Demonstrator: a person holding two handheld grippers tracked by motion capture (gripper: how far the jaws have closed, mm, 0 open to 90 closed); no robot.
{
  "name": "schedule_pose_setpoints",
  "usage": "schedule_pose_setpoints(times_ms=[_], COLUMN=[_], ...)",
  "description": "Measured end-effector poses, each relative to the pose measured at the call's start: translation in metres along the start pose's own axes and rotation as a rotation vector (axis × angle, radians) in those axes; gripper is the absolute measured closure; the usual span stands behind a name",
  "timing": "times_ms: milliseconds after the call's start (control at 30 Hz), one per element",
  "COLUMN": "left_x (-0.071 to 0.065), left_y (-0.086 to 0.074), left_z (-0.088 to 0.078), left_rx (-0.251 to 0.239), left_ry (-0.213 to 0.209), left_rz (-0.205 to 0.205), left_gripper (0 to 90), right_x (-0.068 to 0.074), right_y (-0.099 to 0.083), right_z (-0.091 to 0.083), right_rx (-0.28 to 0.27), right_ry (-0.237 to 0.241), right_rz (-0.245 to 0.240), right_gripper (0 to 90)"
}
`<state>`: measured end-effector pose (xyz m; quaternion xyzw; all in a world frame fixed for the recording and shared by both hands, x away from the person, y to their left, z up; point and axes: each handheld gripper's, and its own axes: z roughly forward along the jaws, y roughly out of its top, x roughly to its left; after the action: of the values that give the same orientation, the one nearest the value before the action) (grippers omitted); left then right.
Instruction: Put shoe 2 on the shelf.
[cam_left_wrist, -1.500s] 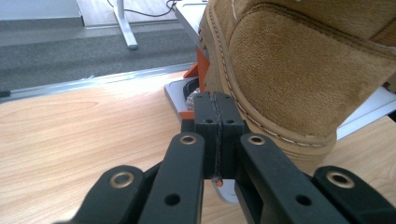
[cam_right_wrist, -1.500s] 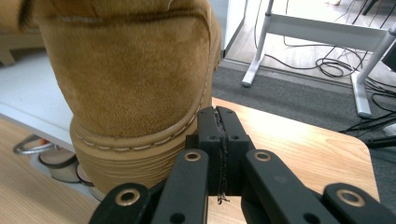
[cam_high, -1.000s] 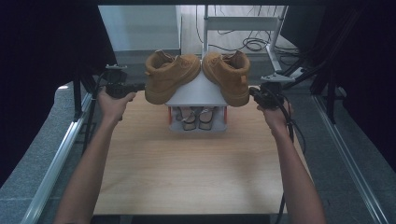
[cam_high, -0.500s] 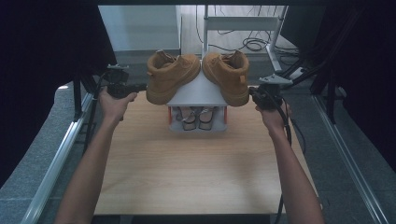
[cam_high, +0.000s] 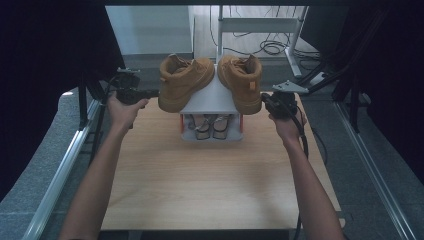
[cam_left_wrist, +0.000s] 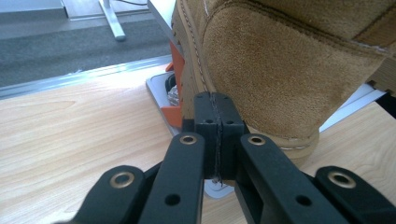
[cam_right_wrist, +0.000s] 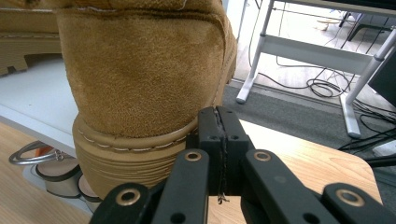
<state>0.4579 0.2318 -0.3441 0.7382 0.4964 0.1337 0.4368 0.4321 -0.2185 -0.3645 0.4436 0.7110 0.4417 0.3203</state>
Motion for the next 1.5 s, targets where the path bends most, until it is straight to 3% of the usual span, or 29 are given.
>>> schedule_pose_setpoints(times_ms=[267,333,367,433,533,600,667,900,1000,1100,1300,1500], left_x=[0.004,0.003,0.000,-0.012,-0.022,-0.022,-0.022,-0.021,-0.020,-0.019,-0.023,-0.024], left_y=[0.001,0.002,0.003,0.008,0.012,0.013,0.012,0.012,0.011,0.011,0.009,0.010], left_z=[0.000,0.002,0.004,0.007,0.013,0.016,0.017,0.018,0.014,0.013,0.026,0.029], left_rx=[0.004,-0.005,-0.015,0.006,0.000,-0.006,-0.015,-0.009,-0.011,-0.016,-0.003,-0.023], left_ry=[-0.037,-0.119,-0.138,-0.098,-0.087,-0.118,-0.118,-0.124,-0.072,-0.058,-0.066,-0.059], left_rz=[-0.011,-0.042,-0.038,0.018,0.034,0.007,-0.005,-0.004,0.036,0.040,0.032,0.007], left_gripper=[89.8,89.7,89.7,89.6,89.6,89.6,89.6,89.4,89.4,89.5,89.5,89.6], right_x=[-0.001,-0.001,0.000,0.000,0.000,0.001,0.003,0.010,0.008,0.001,0.000,0.004], right_y=[-0.001,-0.001,-0.001,-0.001,-0.001,-0.001,0.000,0.000,0.000,0.001,0.007,0.008], right_z=[0.000,0.000,0.000,0.000,0.000,0.000,0.000,0.005,0.005,0.007,0.018,0.029], right_rx=[-0.008,-0.008,-0.008,-0.009,-0.006,-0.009,-0.008,-0.009,-0.015,-0.017,0.002,0.006], right_ry=[0.006,0.009,0.006,0.007,0.003,0.014,0.016,0.048,0.039,0.012,-0.012,-0.007], right_rz=[0.008,0.006,0.004,0.008,0.005,0.006,0.000,-0.011,-0.008,0.010,0.005,0.001], right_gripper=[89.2,89.2,89.2,89.2,89.2,89.2,89.2,89.2,89.1,89.2,89.1,89.1])
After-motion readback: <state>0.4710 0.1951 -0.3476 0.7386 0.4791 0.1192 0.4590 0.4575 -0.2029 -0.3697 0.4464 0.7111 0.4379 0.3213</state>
